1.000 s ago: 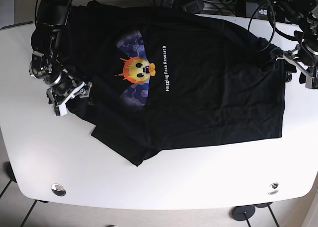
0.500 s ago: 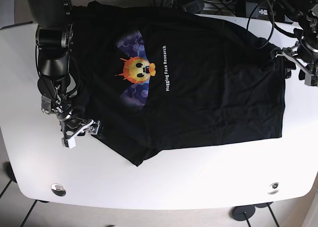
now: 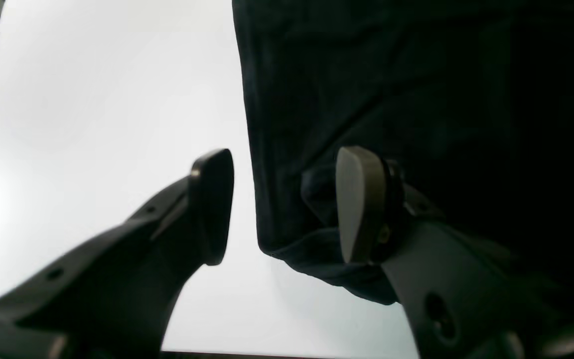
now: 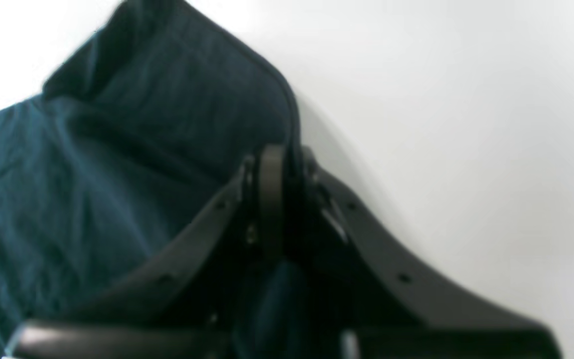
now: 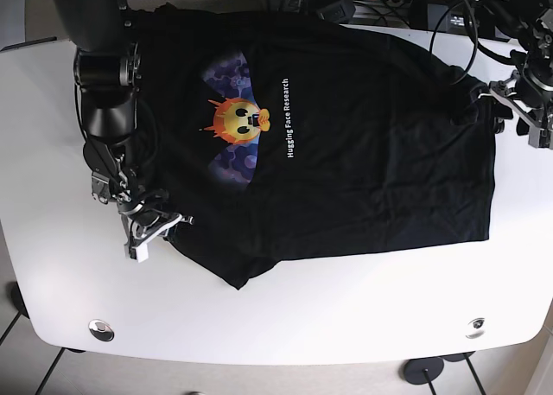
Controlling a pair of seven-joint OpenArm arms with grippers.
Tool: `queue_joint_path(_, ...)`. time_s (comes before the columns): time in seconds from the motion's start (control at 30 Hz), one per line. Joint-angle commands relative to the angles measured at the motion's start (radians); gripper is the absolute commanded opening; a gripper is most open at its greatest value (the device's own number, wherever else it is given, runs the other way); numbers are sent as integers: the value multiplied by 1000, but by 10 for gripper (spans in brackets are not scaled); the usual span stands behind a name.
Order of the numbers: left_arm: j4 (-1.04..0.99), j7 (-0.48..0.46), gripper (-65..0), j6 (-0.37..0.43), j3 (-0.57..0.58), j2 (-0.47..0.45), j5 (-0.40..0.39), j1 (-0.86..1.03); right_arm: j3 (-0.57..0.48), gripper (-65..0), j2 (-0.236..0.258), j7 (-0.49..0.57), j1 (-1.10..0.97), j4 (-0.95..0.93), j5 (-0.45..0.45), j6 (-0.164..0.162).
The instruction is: Fold the T-shirt properly
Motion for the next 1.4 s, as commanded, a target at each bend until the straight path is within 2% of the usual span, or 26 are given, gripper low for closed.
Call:
queue_joint_path(0.03,0,-16,-338,-1,-5,-20,-12,-5,-33,-617,14,24,69,21,8,9)
queue_joint_path(0.17,-6,-18,-338,-1,-7,-20,-12,-5,-116,-617,36,27,127,38,8,9)
queue_joint_path(0.3,-6,-18,-338,-1,-7,-20,-12,-5,-128,-617,43,27,185,62,7,9)
queue_joint_path(0.4,-6,-18,-338,-1,-7,-20,-12,-5,-124,-583,40,22,221,68,-73,9)
queue_joint_path(0.47,-8,-18,-338,-1,-7,-20,-12,-5,-121,-453,57,22,210,65,-85,7)
queue_joint_path(0.5,-8,-19,-338,-1,-5,-20,-12,-5,-121,-344,71,15,179,67,-81,7)
queue_joint_path(0.53,-8,-19,-338,-1,-5,-20,-12,-6,-121,-279,77,7,158,70,-68,7)
queue_joint_path(0.6,-8,-19,-338,-1,-4,-20,-12,-9,-110,-179,89,4,120,70,-25,7)
queue_joint_path(0.63,-8,-19,-338,-1,-4,-19,-12,-11,-76,-162,97,1,92,70,-2,7)
queue_joint_path(0.8,-8,-19,-338,-1,-2,-19,-12,-11,106,-203,95,-47,6,64,24,7)
queue_joint_path(0.97,-8,-18,-338,-1,-2,-19,-12,-11,116,-211,51,-91,-16,61,33,6)
queue_joint_path(1.1,-8,-18,-338,-1,-2,-19,-12,-9,116,-211,3,-104,-17,61,33,-54)
queue_joint_path(1.23,-8,-18,-338,-1,-5,-20,-12,-5,116,-214,-32,-102,-12,61,33,-66)
queue_joint_path(1.27,-8,-18,-338,-1,-5,-20,-12,-5,116,-224,-37,-101,-11,61,33,-79)
queue_joint_path(1.3,-8,-18,-338,-1,-7,-20,-12,8,116,-287,-46,-99,-3,61,33,-98)
queue_joint_path(1.4,-8,-18,-338,-1,-7,-20,-12,15,116,-495,-50,-99,4,61,33,-126)
